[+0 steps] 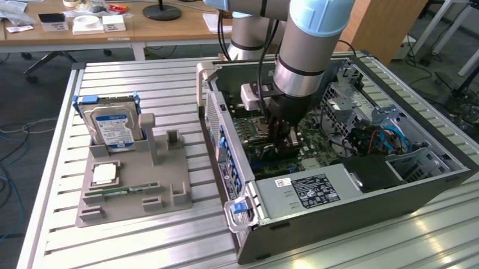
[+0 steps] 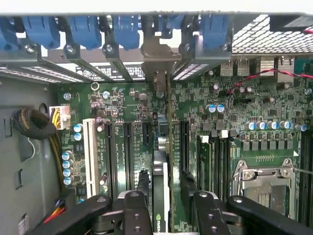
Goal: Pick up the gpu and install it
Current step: 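Insert the gpu into the slot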
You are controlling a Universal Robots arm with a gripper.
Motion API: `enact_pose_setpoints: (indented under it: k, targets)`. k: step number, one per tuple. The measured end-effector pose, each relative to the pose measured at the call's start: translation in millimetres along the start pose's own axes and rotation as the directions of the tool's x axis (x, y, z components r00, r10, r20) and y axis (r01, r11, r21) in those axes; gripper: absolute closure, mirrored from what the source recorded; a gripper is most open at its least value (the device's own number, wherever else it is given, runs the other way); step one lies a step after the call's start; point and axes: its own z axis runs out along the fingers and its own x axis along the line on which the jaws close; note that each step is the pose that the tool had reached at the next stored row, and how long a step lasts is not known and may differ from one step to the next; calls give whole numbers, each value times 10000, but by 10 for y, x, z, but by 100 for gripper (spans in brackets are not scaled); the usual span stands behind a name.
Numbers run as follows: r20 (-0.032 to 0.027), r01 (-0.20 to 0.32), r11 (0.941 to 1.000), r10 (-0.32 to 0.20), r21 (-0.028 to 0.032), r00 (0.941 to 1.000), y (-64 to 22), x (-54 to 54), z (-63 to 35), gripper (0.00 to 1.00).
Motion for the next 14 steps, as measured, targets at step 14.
enact_pose_setpoints:
  k: [14]
  targets:
    - [1,0,10000,0,1,10000,-2,-6,-107,60]
